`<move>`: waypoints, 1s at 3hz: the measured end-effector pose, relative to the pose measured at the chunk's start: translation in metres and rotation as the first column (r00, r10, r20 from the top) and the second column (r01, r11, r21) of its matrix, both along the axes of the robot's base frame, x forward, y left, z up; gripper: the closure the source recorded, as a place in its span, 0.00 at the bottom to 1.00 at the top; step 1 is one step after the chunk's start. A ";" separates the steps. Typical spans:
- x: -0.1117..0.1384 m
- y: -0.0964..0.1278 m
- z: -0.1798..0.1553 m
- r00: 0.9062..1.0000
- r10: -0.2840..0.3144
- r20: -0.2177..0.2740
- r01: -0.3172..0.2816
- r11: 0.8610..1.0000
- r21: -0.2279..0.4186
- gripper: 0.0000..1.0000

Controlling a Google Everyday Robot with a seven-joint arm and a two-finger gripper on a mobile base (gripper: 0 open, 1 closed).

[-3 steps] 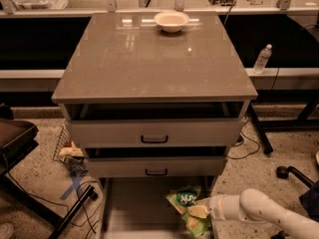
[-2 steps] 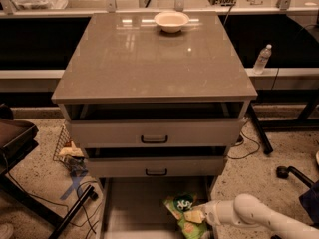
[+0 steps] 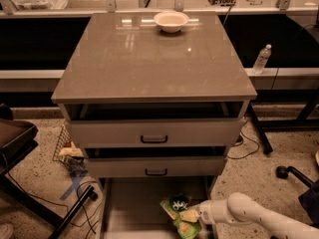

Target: Place green rice chip bag into bottom drawer

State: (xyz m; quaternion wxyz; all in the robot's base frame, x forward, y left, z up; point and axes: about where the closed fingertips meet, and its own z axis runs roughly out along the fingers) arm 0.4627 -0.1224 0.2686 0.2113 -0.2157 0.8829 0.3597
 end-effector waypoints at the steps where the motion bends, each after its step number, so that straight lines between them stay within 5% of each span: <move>1: -0.001 0.002 -0.001 1.000 0.002 -0.002 -0.002 1.000 0.002 0.59; 3: -0.002 0.005 -0.002 1.000 0.007 -0.005 -0.007 1.000 0.006 0.13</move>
Offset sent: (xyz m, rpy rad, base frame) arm -0.0008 0.0012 -0.0004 0.0015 0.0012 0.0015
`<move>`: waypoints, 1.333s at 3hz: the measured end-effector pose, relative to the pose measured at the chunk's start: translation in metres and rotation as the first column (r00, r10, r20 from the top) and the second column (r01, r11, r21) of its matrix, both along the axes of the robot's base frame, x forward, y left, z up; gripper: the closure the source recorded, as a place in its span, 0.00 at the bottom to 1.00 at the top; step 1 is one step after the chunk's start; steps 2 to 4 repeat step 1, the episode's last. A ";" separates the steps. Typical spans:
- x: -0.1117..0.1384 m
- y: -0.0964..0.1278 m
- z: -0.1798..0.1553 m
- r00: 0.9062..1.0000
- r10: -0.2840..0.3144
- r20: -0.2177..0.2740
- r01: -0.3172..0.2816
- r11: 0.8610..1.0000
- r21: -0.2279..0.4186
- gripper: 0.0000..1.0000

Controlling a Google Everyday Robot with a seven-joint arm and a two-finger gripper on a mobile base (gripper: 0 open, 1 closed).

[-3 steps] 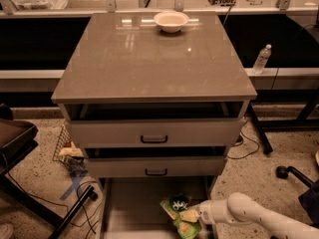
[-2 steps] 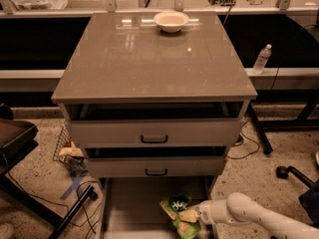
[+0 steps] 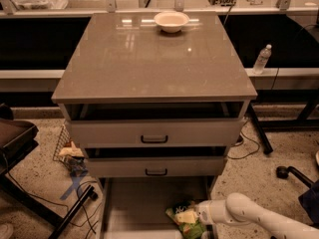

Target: Place green rice chip bag into bottom drawer

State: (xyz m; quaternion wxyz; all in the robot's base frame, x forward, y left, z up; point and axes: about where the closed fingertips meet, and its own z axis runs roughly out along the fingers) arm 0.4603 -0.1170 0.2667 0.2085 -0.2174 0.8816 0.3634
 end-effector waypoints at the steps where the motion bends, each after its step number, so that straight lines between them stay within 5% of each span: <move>1: -0.001 0.002 -0.001 1.000 0.002 -0.002 -0.002 1.000 0.002 0.00; 4: -0.001 0.002 -0.001 1.000 0.002 -0.002 -0.002 1.000 0.002 0.00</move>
Offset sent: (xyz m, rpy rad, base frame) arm 0.0000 0.0000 0.0000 0.0000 0.0000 0.0000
